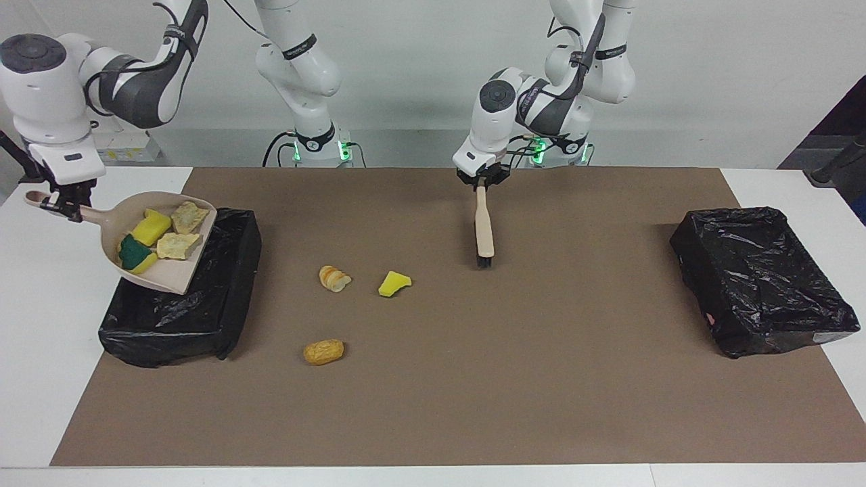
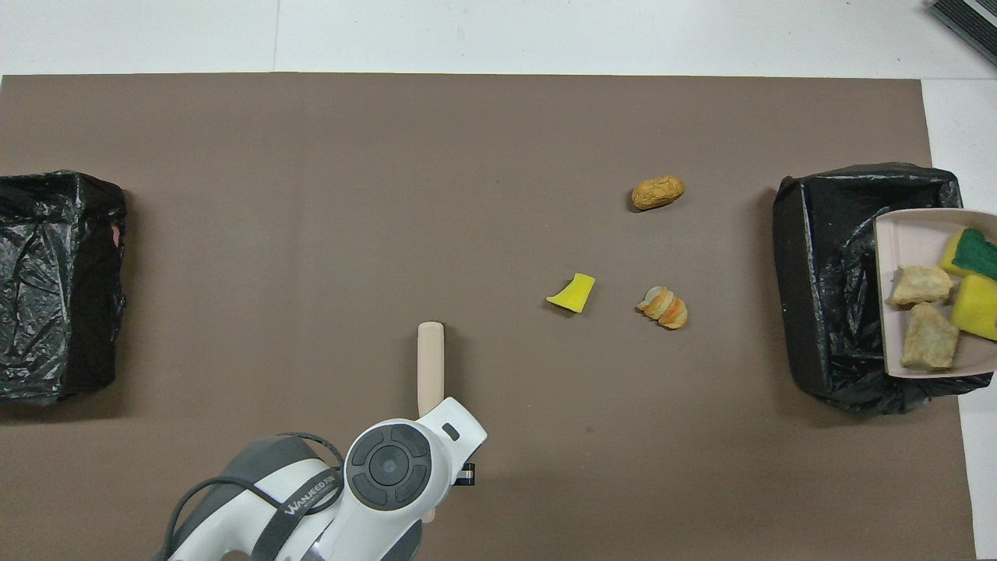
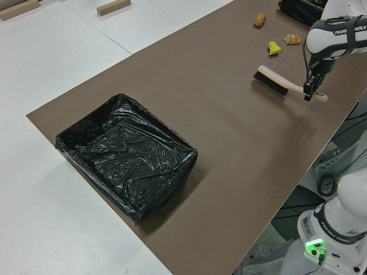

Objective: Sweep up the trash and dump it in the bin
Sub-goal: 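Carry the loaded dustpan to the nearer black bin with the right gripper, then tip the dustpan over the bin with the right gripper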

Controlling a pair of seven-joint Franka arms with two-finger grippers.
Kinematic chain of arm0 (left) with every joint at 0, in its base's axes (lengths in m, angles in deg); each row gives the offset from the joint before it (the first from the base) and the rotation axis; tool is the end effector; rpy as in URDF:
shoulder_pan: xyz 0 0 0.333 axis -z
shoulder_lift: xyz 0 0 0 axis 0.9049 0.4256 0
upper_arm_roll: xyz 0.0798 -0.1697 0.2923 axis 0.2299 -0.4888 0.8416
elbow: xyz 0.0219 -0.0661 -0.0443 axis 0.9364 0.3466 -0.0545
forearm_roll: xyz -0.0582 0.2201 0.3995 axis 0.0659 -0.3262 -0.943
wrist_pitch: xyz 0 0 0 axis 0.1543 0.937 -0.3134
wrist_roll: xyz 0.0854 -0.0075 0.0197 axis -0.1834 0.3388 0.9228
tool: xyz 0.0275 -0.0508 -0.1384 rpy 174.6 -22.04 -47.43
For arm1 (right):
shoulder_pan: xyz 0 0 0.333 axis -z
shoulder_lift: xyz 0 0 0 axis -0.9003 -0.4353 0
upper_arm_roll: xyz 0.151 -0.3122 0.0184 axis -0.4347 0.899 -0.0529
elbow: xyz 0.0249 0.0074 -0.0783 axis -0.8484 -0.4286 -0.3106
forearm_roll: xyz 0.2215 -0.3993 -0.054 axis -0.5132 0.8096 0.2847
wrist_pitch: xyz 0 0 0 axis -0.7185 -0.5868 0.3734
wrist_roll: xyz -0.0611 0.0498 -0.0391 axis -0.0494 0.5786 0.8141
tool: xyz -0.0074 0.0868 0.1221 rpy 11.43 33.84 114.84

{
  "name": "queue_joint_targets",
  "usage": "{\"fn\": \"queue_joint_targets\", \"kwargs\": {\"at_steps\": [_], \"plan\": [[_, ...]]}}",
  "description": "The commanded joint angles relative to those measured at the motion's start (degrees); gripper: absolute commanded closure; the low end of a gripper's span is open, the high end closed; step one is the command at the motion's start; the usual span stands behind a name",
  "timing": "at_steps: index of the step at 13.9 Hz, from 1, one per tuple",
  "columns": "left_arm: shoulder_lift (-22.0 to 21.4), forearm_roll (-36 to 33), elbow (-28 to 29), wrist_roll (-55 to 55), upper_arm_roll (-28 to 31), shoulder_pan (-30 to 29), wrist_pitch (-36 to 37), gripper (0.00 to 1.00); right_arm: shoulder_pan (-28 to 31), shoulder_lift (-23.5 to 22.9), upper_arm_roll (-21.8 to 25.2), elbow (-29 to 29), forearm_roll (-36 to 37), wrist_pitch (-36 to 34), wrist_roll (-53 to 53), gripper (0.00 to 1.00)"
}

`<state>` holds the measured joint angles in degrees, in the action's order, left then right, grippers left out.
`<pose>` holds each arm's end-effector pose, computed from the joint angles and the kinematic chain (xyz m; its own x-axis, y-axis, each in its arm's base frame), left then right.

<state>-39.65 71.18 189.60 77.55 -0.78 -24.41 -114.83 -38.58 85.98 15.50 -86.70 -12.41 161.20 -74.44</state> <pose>0.3309 -0.3744 0.2923 0.9757 -0.0773 -0.2051 -0.0790 -0.9969 0.0000 0.5888 -0.2991 0.4927 0.0602 0.8774 -0.4760 0.9981 -0.0462 0.0410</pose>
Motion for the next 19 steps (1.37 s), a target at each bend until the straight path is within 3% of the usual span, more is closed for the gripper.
{"fn": "queue_joint_targets", "kwargs": {"at_steps": [1,4,5,7,9,10,11,12,14,19], "plan": [[0.3,0.8,1.2,0.7,0.9,1.7,-2.0,1.00,-1.0,1.6,-0.1,-3.6,8.8,1.7,7.4,1.00],[0.7,0.8,1.4,0.5,0.9,1.6,-2.1,1.00,-5.8,2.0,0.0,-4.4,18.4,0.4,11.2,1.00],[0.7,0.8,1.4,0.7,0.9,1.6,-2.0,0.95,-7.1,2.0,0.0,-4.3,20.5,0.1,11.4,1.00],[0.7,0.8,1.4,0.3,1.0,1.6,-2.1,0.61,-9.8,2.0,0.0,-4.2,24.5,-1.0,12.9,1.00],[0.8,0.8,1.3,0.3,1.0,1.3,-2.0,0.47,-12.3,2.1,0.0,-3.9,27.7,-3.8,14.0,1.00],[0.9,0.8,1.1,0.5,1.0,1.3,-1.8,0.32,-12.9,2.1,0.0,-3.7,29.1,-4.7,14.3,1.00],[1.2,0.7,0.6,0.1,1.1,1.0,-1.1,0.10,-13.0,2.1,0.0,-3.6,31.0,-4.9,14.7,1.00],[1.1,0.7,0.0,0.1,1.3,0.6,-0.9,0.00,-13.1,2.0,0.0,-3.4,33.2,-4.9,14.7,1.00],[1.2,0.4,-1.9,0.0,1.5,-3.1,-0.5,0.00,-14.2,2.0,-0.4,-2.6,37.7,-5.7,14.9,1.00],[-0.2,-1.3,-10.1,-3.4,1.6,-15.5,3.7,0.00,-17.6,1.8,-0.4,1.0,38.3,-11.6,14.9,1.00]]}}
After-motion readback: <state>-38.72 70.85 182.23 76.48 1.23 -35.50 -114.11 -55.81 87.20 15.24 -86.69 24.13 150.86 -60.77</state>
